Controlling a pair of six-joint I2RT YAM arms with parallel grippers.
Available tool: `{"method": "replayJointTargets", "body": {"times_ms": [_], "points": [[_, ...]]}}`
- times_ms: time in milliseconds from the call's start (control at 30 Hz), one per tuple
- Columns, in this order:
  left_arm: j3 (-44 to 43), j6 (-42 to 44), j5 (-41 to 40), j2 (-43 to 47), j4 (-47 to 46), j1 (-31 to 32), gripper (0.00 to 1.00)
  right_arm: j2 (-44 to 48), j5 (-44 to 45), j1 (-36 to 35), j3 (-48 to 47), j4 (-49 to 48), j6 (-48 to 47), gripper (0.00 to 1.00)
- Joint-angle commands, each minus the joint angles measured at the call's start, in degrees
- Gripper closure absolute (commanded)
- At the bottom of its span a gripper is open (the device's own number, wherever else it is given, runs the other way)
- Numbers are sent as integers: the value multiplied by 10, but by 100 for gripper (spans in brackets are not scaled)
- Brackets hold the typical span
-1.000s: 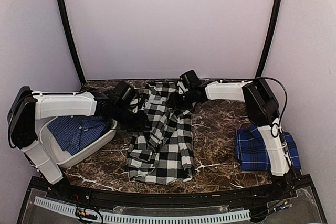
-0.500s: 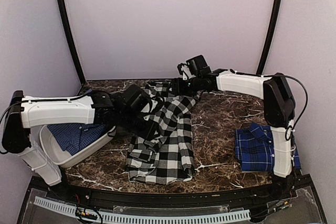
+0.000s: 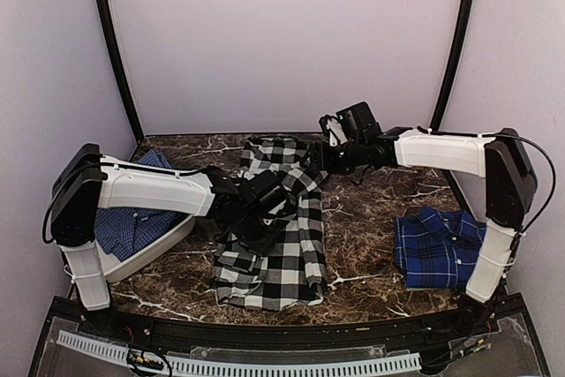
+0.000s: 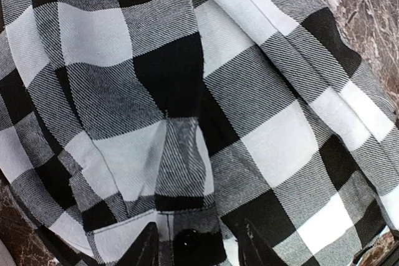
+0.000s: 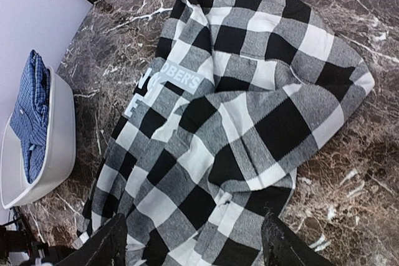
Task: Fold and stack the long sleeve shirts
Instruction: Pick up the sleeve from the 1/3-folded shirt.
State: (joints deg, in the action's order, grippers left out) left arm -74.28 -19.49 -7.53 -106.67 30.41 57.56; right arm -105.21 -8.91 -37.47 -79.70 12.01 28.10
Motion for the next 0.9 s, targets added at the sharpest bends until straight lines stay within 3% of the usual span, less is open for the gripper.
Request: {"method": "replayJointTargets", "body": {"times_ms": [0, 300, 533, 600, 867], "points": [[-25, 2, -37, -10, 34, 3, 58, 47, 8, -4, 57, -36, 7, 29], [-35, 6, -31, -41, 37, 3, 63, 86, 9, -4, 123, -49, 15, 29], [-86, 2, -32, -35, 69, 3, 96, 105, 12, -3, 149, -53, 15, 29], [-109, 2, -21, -27, 77, 3, 100, 112, 18, -4, 158, -57, 15, 29], [-201, -12, 50, 12, 92, -16, 100, 145, 28, -4, 200, -71, 13, 28]]}}
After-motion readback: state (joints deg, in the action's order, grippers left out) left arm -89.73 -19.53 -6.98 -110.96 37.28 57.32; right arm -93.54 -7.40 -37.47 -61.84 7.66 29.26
